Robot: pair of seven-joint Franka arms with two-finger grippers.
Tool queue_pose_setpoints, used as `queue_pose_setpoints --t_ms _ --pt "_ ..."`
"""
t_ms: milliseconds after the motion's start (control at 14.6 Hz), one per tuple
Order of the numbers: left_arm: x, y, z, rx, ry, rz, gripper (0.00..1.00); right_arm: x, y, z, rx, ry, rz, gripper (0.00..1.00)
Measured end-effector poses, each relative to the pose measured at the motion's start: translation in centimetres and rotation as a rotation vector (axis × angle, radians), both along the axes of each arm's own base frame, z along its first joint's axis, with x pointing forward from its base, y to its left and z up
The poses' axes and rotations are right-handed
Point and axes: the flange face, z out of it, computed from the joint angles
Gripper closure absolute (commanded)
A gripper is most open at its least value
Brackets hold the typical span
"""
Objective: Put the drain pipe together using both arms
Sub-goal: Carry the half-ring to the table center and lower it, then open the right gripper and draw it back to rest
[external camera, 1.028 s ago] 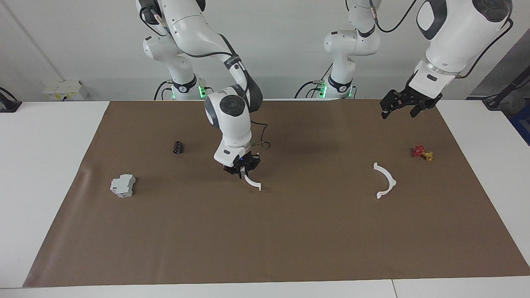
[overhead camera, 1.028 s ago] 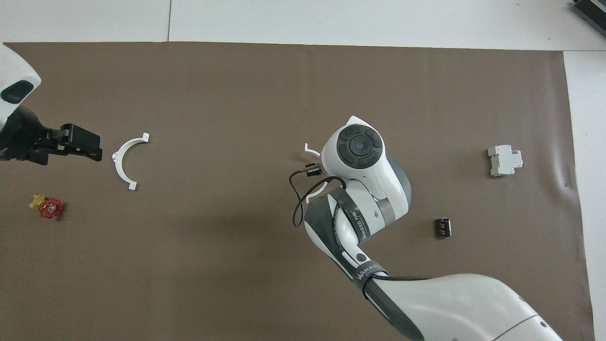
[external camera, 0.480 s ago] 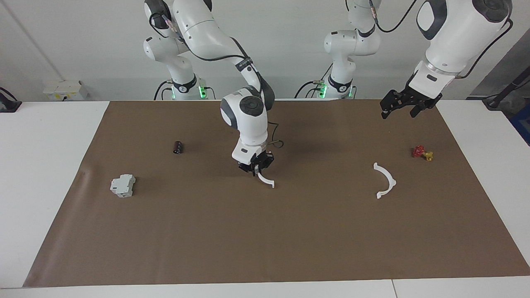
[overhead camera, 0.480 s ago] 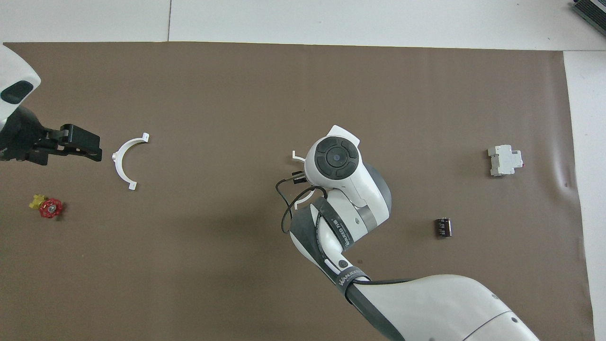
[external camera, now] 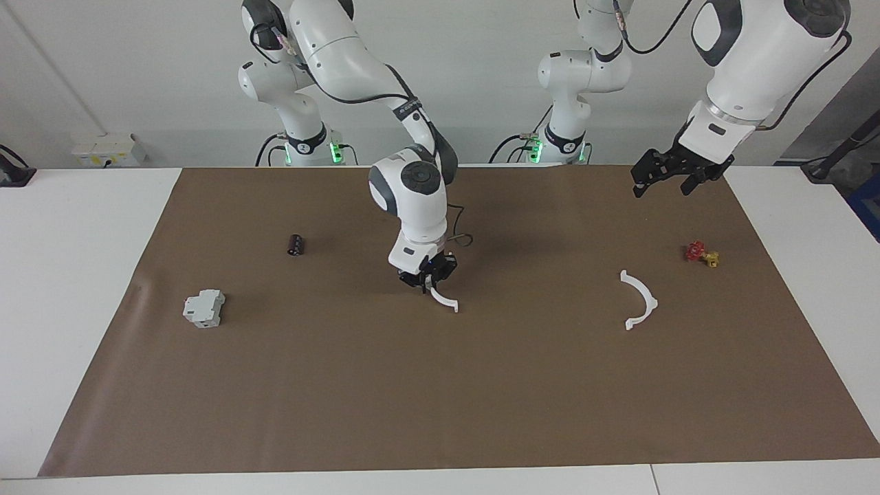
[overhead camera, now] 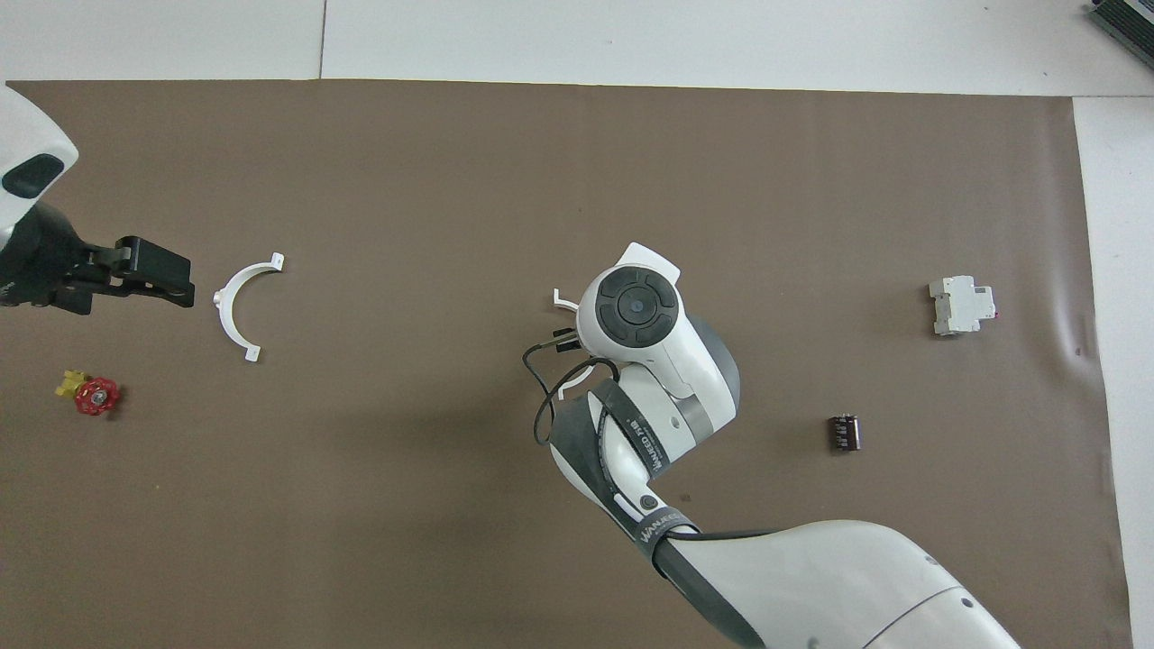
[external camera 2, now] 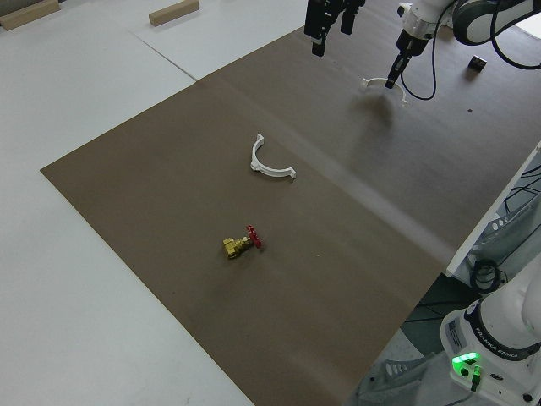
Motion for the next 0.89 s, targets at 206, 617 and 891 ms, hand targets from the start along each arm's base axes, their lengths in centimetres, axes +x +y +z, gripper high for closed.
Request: queue_pose_setpoints --t_ms 206,617,891 --pt "0.0 0.0 -0.1 0.0 -0.002 0.0 0.0 -0.1 0.0 -0.1 0.0 0.002 -0.019 1.0" --pt "0.0 0.0 -0.1 0.0 -0.003 0.0 0.0 -0.1 -0.1 -0.2 0.0 0.002 -0.023 0.0" --pt "0.0 0.0 -0.1 0.0 -0.003 0.0 0.0 0.4 -0.3 1.2 0.001 -0.026 -0.019 0.0"
